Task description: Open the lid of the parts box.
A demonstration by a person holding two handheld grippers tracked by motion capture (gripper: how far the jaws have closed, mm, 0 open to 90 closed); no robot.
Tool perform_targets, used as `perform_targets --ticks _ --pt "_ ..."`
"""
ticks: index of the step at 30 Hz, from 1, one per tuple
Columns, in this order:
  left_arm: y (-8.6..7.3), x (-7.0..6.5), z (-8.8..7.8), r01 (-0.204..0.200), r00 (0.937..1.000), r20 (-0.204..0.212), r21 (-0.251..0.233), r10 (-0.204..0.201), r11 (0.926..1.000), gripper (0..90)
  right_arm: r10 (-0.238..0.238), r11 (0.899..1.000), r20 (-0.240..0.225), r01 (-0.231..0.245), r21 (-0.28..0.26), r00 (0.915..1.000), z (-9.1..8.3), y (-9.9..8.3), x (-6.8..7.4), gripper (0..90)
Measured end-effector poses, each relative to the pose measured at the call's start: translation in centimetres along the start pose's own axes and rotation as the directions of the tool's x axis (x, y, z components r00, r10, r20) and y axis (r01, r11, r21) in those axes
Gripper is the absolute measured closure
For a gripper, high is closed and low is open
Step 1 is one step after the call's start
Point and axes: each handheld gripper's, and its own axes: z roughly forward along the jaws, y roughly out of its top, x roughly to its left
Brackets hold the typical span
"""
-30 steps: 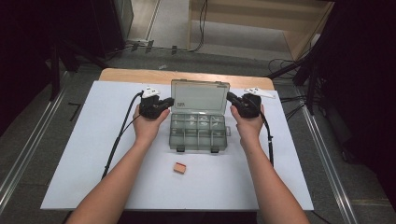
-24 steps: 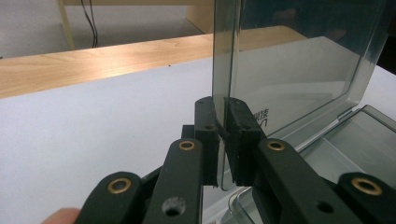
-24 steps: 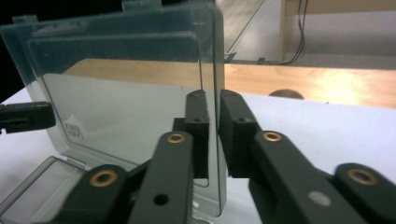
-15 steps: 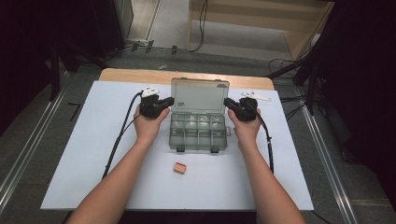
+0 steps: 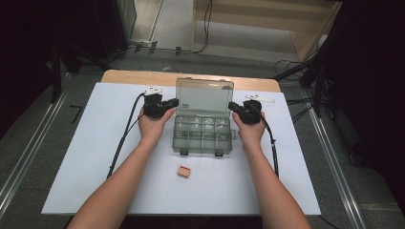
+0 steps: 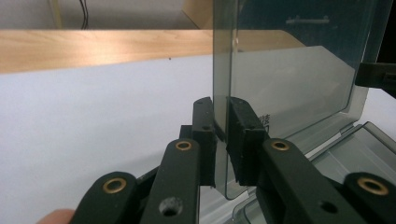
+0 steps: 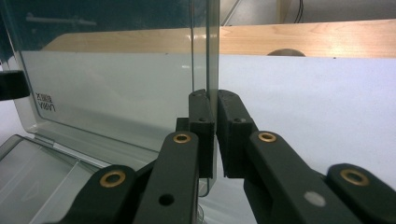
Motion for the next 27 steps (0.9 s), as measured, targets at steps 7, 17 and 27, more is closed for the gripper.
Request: perform_targets --ticks 7,17,27 --pt "-0.3 0.4 0.3 0.039 0.9986 0.036 0.025 -0.039 0.9989 78.2 0.017 1.000 -0.014 -0.017 0.004 0.9998 0.1 0.0 -0.2 83.5" --pt "-0.3 0.9 0.5 0.111 0.9921 0.055 0.041 -0.113 0.9930 78.8 0.045 0.999 -0.036 -0.045 0.006 0.9983 0.4 0.0 -0.6 83.2" --pt "-0.4 1.3 0.7 0.113 0.9903 0.076 0.049 -0.116 0.9924 80.9 0.085 0.996 -0.060 -0.084 0.012 0.9946 0.7 -0.1 -1.1 82.8"
